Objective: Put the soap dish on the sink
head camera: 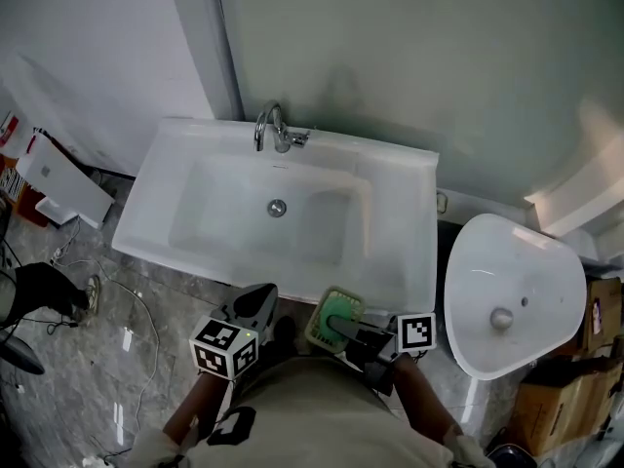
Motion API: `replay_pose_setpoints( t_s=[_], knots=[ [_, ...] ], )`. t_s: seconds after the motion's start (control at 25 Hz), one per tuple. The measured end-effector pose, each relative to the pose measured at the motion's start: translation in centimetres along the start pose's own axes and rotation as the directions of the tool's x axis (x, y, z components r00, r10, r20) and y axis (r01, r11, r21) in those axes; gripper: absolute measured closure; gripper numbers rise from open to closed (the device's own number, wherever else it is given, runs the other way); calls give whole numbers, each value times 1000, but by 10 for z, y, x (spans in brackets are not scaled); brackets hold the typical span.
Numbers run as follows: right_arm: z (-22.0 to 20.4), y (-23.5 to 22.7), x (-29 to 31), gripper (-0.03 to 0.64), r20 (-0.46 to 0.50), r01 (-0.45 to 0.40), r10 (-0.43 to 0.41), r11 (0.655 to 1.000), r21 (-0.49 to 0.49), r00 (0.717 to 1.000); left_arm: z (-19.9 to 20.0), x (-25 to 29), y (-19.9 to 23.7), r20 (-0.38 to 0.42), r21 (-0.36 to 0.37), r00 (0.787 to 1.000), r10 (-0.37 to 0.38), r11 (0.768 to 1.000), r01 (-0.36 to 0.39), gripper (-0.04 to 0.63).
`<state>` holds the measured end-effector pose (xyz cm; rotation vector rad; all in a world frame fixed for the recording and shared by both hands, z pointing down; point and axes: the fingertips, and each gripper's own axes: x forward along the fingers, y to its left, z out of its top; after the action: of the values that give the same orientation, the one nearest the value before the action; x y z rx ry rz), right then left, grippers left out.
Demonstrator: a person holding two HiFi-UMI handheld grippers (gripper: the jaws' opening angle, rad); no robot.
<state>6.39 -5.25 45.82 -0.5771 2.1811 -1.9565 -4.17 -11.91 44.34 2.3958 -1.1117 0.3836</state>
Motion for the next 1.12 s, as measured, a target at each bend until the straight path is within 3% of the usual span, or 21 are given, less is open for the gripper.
replay_pose_setpoints(
  t_s=[0.44, 0.6, 0.72, 0.92, 1.12],
  knots=[
    [40, 19, 47, 469, 90, 99, -91, 991, -90, 992, 19, 5, 80, 12, -16, 995, -100, 995, 100, 577],
    [51, 17, 50, 469, 122, 170, -158, 980, -100, 980, 17, 13, 95, -5, -18, 989, -146, 989, 146, 577],
    [58, 20, 52, 468, 142, 174, -159, 980, -95, 977, 17, 17, 98, -12, -24, 986, -167, 986, 167, 577],
    [76, 16, 46, 469, 148, 194, -175, 973, -128, 973, 24, 20, 99, 8, -24, 987, -159, 987, 159, 577],
    [103, 12, 37, 469, 128, 179, -158, 969, -170, 979, 27, 21, 107, 17, -39, 996, -91, 995, 91, 577]
  ],
)
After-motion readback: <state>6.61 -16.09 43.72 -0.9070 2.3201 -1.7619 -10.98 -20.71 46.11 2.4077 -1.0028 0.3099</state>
